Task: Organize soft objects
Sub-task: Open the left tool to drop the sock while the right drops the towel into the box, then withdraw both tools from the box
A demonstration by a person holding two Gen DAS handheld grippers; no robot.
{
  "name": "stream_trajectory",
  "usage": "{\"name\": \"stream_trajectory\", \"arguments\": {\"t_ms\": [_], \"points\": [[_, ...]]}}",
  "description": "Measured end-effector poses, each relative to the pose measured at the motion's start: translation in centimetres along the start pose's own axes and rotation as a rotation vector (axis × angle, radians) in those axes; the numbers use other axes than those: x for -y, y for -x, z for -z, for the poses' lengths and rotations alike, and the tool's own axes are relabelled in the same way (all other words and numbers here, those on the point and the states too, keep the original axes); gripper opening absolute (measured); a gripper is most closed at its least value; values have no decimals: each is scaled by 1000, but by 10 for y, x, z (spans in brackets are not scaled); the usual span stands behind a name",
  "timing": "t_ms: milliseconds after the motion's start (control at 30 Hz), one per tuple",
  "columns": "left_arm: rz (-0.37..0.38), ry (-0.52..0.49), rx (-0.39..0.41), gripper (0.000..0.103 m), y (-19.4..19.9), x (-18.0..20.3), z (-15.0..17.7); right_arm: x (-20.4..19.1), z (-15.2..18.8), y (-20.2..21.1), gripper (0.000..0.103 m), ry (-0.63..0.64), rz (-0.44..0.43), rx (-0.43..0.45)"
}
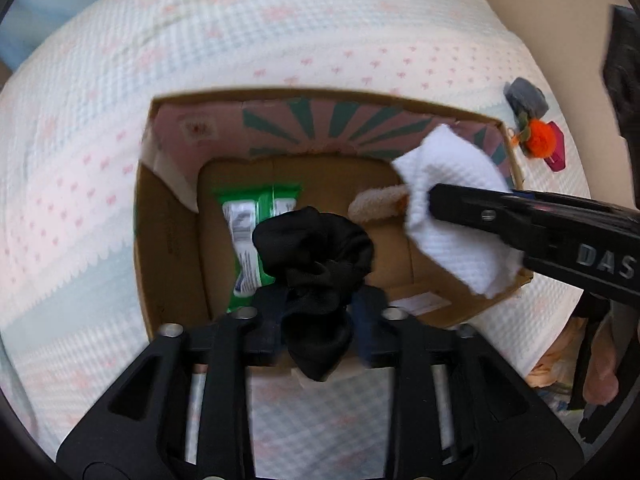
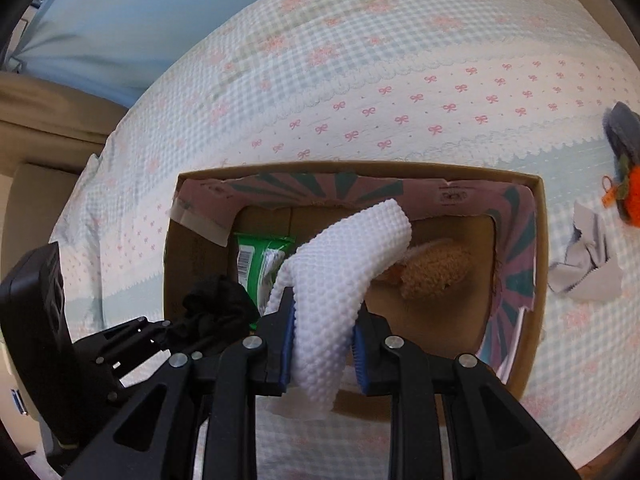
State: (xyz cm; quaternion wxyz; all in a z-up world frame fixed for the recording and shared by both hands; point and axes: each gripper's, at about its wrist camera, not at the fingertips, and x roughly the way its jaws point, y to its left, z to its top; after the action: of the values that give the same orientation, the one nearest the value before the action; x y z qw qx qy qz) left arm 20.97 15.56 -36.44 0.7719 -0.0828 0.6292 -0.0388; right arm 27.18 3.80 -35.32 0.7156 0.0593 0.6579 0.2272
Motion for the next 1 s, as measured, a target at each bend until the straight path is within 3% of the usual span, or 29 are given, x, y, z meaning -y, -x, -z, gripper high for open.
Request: {"name": "stream_trajectory", "arguments": {"t_ms": [33,67,133,400,800,1000], "points": [[-17,-12,7,86,2,1,-1,0,-2,-1,39,-4,-5,0],[-34,-18,20,102,4,2,-1,1,-4,-1,65,-13,-20,6],[-36,-26,31,103,8,1,0,3,-5,1,100,-25,-41,26],[-27,26,25,103,15,-11,10,9,3,15,102,-15,-24,67],[-62,37,113,103,68,-6,22,-3,23,55,102,28,-13,161],[-74,40,180,103,107,8,36,-16,42,88,102,102,36,221]]}}
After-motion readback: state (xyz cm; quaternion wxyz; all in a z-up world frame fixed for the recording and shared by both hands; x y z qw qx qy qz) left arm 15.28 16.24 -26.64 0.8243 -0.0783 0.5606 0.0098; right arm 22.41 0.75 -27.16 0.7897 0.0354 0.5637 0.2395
